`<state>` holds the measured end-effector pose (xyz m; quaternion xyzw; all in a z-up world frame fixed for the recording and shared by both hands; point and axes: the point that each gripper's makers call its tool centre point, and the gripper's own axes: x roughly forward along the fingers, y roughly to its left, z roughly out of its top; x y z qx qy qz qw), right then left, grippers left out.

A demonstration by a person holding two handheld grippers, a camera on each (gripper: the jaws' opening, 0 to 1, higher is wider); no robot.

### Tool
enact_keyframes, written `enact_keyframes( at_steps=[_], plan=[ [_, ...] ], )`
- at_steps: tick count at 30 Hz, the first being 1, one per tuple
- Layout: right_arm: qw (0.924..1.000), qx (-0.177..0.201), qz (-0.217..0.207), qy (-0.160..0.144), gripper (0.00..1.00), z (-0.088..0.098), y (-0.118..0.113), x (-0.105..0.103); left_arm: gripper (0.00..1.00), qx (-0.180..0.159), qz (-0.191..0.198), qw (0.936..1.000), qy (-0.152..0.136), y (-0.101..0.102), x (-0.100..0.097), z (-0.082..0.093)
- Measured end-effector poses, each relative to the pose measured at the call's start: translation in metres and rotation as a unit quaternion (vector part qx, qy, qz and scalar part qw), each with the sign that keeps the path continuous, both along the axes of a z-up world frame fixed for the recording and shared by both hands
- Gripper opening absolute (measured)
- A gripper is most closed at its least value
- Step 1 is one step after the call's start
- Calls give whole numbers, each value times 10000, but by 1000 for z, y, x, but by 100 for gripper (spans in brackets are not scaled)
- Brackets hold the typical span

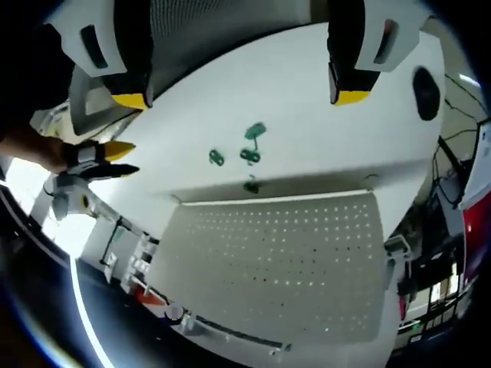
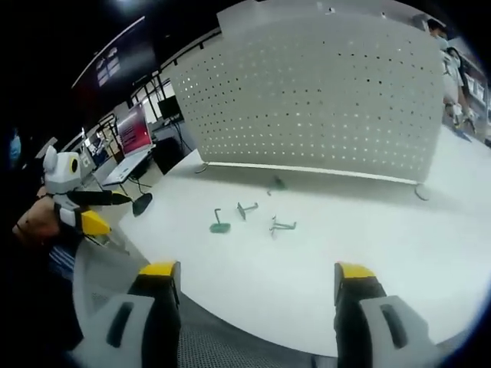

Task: Insert the hook assembly into the mounting plate slot until the hook locks in place.

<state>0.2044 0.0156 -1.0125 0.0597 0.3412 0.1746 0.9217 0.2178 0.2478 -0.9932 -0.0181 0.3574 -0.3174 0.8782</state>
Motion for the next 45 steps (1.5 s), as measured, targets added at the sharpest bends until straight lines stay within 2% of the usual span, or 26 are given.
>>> enact_keyframes(
  at_steps=[7, 14, 19, 25, 31, 42, 45],
  plan=[
    [9999, 44, 54, 105, 77, -5, 3, 4, 96, 11, -35, 9999, 114, -3, -3, -5],
    [9998, 36, 182, 77, 77, -3, 12, 15, 96, 84, 25, 9999, 122, 4, 4, -4],
    [9991, 1, 405, 86, 76, -3, 25, 23, 96, 36, 156, 9999, 34, 12, 9, 4],
    [9982, -21, 602, -23, 74, 1, 44, 32, 96, 99, 246, 9996, 63, 23, 7, 1],
    [9956, -27, 937, 11, 67, -6, 68, 34, 96, 97, 370, 9992, 118, 30, 4, -3],
    [9881, 140, 1522, 192, 48, -26, 119, 41, 96, 144, 429, 9988, 201, 37, 4, -9],
    [9851, -69, 1714, 100, 43, -31, 127, 48, 96, 119, 482, 9985, 215, 39, 4, -9]
  ],
)
